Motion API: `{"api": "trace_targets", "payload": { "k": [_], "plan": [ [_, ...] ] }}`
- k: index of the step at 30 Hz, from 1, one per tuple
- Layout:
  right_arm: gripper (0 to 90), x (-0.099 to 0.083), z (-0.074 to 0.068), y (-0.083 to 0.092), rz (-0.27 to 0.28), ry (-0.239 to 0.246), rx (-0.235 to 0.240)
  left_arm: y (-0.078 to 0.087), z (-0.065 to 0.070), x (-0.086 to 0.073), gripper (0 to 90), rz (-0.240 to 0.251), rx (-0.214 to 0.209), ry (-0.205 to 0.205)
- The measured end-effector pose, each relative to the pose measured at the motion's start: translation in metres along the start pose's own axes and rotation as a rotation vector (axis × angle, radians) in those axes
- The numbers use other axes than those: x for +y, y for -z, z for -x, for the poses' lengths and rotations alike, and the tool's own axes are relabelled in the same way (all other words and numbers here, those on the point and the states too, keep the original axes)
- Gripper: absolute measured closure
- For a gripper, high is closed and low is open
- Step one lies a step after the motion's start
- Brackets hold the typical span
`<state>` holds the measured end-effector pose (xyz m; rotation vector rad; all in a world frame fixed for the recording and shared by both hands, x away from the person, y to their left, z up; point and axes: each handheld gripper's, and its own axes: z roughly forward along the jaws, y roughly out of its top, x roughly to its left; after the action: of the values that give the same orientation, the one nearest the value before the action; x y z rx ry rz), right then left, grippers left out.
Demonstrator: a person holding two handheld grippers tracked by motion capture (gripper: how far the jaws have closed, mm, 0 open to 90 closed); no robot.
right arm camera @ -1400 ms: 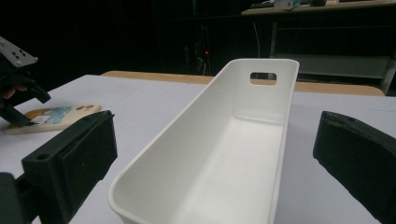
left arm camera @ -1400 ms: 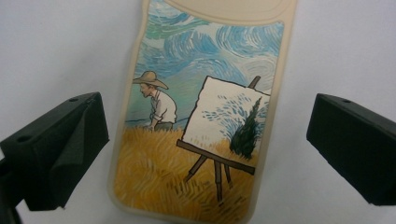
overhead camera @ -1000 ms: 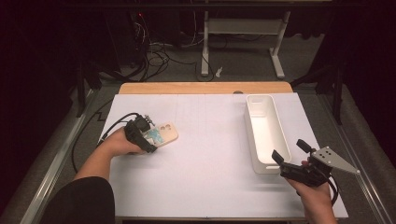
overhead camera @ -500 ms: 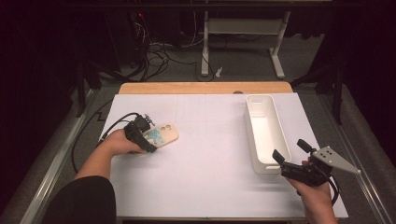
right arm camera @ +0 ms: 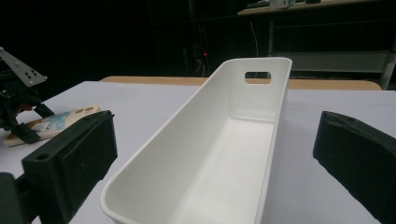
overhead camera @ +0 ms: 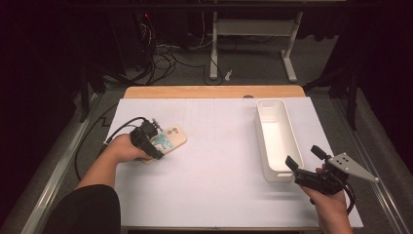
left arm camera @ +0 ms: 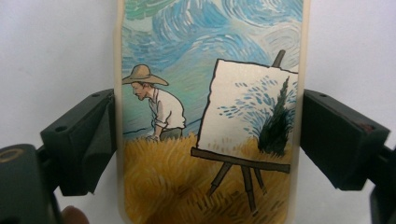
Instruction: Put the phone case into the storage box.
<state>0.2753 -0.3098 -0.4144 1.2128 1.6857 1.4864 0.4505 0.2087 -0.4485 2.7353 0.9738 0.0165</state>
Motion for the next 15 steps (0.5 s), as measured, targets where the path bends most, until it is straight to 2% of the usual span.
{"api": "trace_targets", "payload": {
  "k": [1, 3, 9, 11, 15],
  "plan": [
    [0.1, 0.000, 0.000, 0.000, 0.001, 0.002, -0.001, 0.002, 0.000, 0.000, 12.3, 0.012, -0.015, 0.005],
    [0.1, 0.001, 0.000, 0.001, 0.002, 0.002, -0.001, 0.004, 0.002, -0.001, 12.3, 0.032, -0.017, 0.008],
    [0.1, 0.001, -0.001, 0.001, 0.005, 0.001, 0.001, 0.019, 0.007, -0.007, 12.3, 0.141, -0.053, 0.028],
    [0.1, 0.001, -0.001, 0.001, 0.005, -0.001, 0.001, 0.024, 0.012, -0.009, 12.3, 0.170, -0.046, 0.025],
    [0.1, 0.001, -0.001, 0.001, 0.006, -0.002, 0.001, 0.032, 0.023, -0.012, 12.3, 0.227, -0.059, 0.020]
  ]
}}
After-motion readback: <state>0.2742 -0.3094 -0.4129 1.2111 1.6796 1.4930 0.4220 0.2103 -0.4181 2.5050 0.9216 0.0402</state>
